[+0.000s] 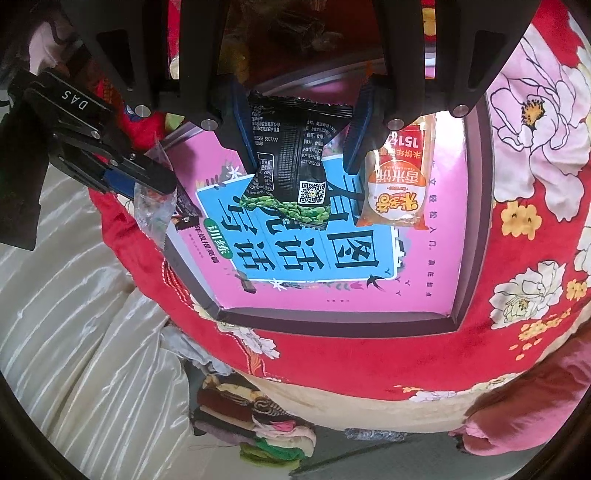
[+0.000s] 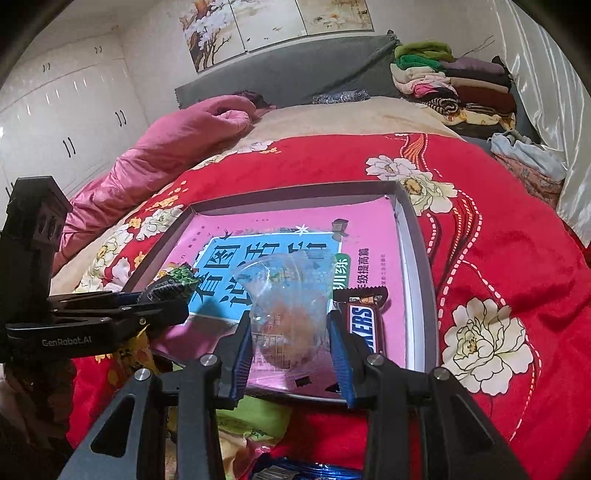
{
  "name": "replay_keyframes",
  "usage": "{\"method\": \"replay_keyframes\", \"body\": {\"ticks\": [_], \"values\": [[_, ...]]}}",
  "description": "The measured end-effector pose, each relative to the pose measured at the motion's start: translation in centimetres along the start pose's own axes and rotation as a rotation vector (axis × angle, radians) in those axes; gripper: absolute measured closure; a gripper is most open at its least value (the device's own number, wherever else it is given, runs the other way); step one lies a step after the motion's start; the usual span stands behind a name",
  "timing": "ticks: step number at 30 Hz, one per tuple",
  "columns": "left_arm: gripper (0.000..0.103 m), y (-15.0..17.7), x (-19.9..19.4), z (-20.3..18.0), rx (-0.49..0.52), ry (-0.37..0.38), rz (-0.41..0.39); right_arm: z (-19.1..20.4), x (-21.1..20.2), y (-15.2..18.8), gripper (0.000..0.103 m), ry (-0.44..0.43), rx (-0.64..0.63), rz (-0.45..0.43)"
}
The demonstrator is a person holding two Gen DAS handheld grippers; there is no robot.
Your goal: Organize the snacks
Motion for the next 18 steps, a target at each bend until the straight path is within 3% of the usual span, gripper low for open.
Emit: {"method": "replay_keyframes", "body": {"ticks": [18], "values": [[0.055, 0.2, 0.7, 0.3, -0.006, -0.029, 0.023, 0.7, 0.3, 0.4, 0.063, 0.070, -0.085, 0.007]]}}
Point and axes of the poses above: each gripper's, at about its wrist camera, not at the fingertips, and x roughly the way its jaws point, z to its left, y to its underside, the point moved 3 cm from there along x, roughly the way its jaws point, and after that the axes turned 6 degrees about x, right-handed, at the moved point
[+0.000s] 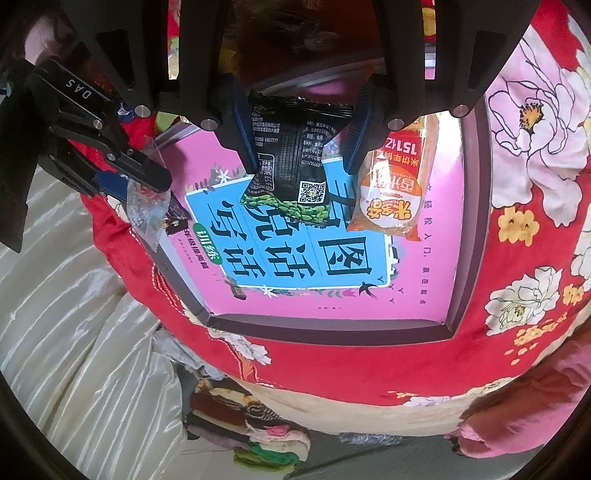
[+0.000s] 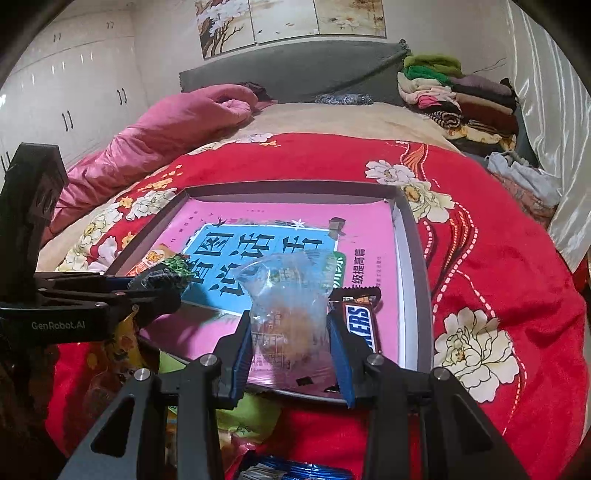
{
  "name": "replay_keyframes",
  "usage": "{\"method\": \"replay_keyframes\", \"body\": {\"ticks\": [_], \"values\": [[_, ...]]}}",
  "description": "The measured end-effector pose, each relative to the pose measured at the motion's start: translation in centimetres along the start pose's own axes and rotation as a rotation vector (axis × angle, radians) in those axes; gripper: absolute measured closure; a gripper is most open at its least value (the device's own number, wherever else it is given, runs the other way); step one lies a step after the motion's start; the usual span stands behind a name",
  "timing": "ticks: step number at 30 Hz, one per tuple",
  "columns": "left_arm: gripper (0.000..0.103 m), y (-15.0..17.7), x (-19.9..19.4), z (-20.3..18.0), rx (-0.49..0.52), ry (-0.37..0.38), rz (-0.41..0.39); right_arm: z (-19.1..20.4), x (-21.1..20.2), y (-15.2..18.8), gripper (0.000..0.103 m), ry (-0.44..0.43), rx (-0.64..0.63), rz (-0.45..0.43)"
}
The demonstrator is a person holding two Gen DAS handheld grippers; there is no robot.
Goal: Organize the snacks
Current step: 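Open the left tool over the tray while the right tool opens to drop the cookie bag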
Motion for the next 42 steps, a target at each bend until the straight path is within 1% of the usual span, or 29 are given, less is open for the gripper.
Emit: {"method": "replay_keyframes", "body": {"ticks": [9, 12, 23, 33, 40, 42], "values": [[0.055, 0.1, 0.1, 0.4, -0.015, -0.017, 0.008, -1.2, 0.0, -0.1, 0.063, -0.057, 0.087, 0.005], [0.055, 0.1, 0.1, 0.4, -0.016, -0.017, 0.008, -1.3, 0.1, -0.1, 0.061, -0.068, 0.105, 0.013], [0.055, 0.0, 0.1, 0.5, -0.017, -0.018, 0.008, -0.7, 0.2, 0.1, 0.057, -0.092, 0.097, 0.023], [0.055, -0.2, 0.2, 1.4, -0.022, -0.072, -0.001, -0.4, -0.3, 0.1, 0.055, -0.107, 0.091, 0.008], [0.055, -0.2, 0.0, 1.6, -0.040, -0.057, 0.003, -0.5, -0.6, 0.1, 0.055, -0.102, 0.092, 0.003], [0.054, -0.2, -0.1, 1.6, -0.048, -0.049, 0.006, -0.5, -0.6, 0.0, 0.052, -0.102, 0.092, 0.001]]}}
Point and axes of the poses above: each gripper's, at about its wrist camera, not at the fingertips, and x roughly the way its jaws point, z to its left, y to its underside, the point moved 3 cm from there along x, roughly the way its jaws point, and after that the axes turned 6 degrees about x, right-handed, at the moved point
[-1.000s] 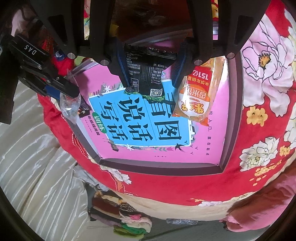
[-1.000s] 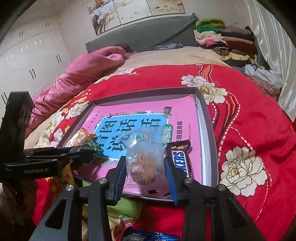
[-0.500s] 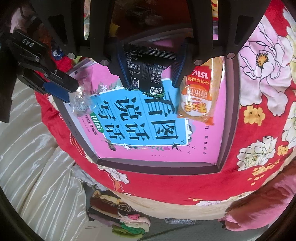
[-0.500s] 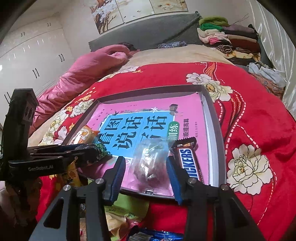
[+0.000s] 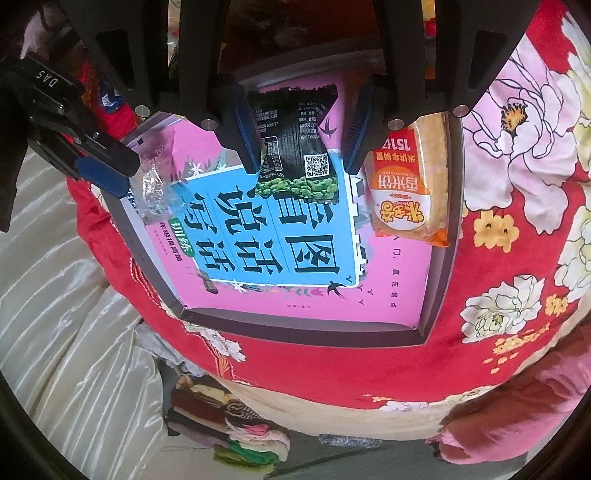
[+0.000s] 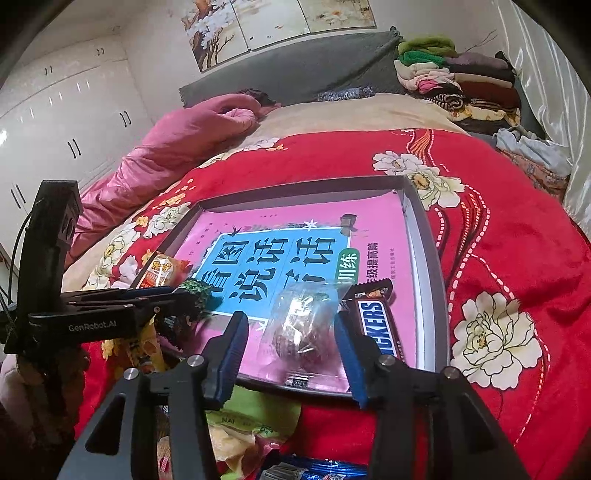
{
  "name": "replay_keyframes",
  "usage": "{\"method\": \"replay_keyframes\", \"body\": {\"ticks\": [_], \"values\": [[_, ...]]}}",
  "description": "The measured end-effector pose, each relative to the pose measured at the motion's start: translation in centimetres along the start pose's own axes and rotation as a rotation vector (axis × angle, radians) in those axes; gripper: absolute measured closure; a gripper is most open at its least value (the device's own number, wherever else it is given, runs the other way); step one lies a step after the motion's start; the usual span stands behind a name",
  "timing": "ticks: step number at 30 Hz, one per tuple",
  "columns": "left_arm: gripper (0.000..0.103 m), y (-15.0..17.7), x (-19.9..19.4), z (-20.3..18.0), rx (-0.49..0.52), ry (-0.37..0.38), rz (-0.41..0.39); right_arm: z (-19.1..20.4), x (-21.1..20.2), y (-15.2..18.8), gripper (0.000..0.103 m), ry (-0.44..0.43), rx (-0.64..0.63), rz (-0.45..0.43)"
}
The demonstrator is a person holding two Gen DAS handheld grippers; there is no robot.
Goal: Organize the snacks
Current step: 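Open the left tool over the tray while the right tool opens to drop the cookie bag, then withdraw both open tools from the tray toward the loose snacks beside it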
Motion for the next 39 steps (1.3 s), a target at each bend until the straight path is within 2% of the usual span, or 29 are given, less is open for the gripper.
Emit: {"method": "replay_keyframes", "body": {"ticks": [4, 20, 23, 39], "values": [[0.047, -0.1, -0.3, -0.2, 0.002, 0.008, -0.001, -0.1, -0.2, -0.1, 0.049, 0.003, 0.002, -0.006], [0.036, -0.8, -2.6, -0.2, 0.006, 0.005, -0.043, -0.1, -0.8, -0.1, 0.046, -0.001, 0.007, -0.025], [0.029, -0.8, -3.0, 0.0, 0.004, 0.001, -0.055, -0.1, -0.9, -0.2, 0.045, -0.003, 0.006, -0.031], [0.026, -0.4, -6.7, 1.0, -0.023, -0.052, -0.100, 0.5, -2.7, -0.5, 0.039, -0.019, -0.014, -0.097]]}}
Point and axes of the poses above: each gripper's, at about its wrist camera, not at the fingertips, and x roughly the way its jaws point, z to its left, y to its underside, the point moved 3 cm from there along x, roughly the way its jaws point, and after that the axes turned 6 degrees about x, right-handed, at the moved point
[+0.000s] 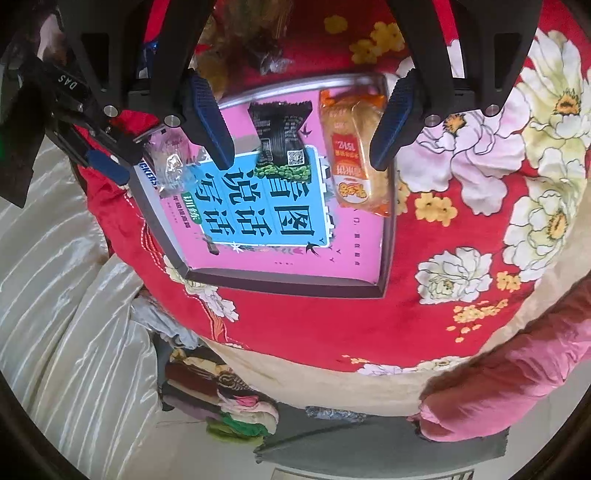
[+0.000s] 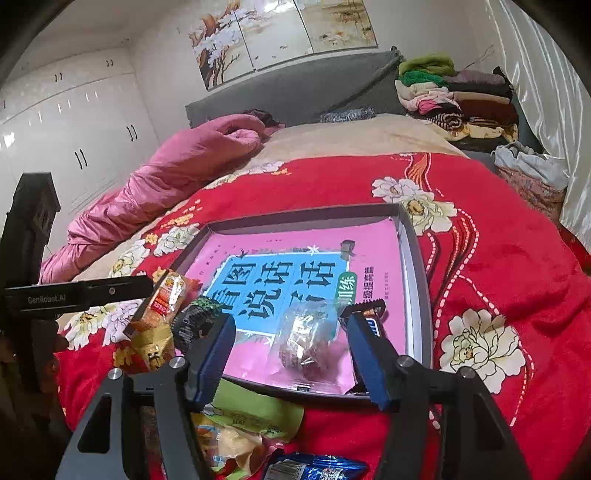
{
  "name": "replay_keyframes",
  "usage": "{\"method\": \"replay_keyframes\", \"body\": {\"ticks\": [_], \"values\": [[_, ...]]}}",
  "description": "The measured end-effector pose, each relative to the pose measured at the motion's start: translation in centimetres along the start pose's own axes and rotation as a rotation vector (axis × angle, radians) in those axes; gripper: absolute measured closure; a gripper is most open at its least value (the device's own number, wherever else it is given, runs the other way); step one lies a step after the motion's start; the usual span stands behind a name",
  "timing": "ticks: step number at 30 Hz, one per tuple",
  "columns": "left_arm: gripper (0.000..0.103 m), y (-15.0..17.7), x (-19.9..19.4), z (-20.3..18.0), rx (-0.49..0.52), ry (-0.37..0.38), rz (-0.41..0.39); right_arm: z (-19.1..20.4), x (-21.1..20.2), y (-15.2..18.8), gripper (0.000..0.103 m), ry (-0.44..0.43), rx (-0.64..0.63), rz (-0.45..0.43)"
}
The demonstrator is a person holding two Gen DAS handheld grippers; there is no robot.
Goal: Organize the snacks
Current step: 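Withdraw both open tools from the tray toward the loose snacks beside it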
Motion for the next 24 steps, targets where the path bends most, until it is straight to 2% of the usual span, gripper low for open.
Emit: {"method": "replay_keyframes", "body": {"ticks": [9, 24], "values": [[0.025, 1.7, -1.7, -1.0, 0.022, 0.016, 0.015, 0.2, -1.1, -0.2, 0.029, -0.005, -0.007, -0.037], [0.025, 4.9, -2.1, -2.9, 0.063, 0.018, 0.075, 0.8, -2.5, 0.3, 0.024, -0.010, -0.018, -0.043]]}}
Point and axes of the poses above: each gripper's, at about its wrist camera, not at the fingertips, and x roughly the way its jaws point, z to its left, y to its underside, the point moved 3 cm from there along x, roughly the way its jaws point, and after that the axes turned 6 degrees about x, right-handed, at the moved point
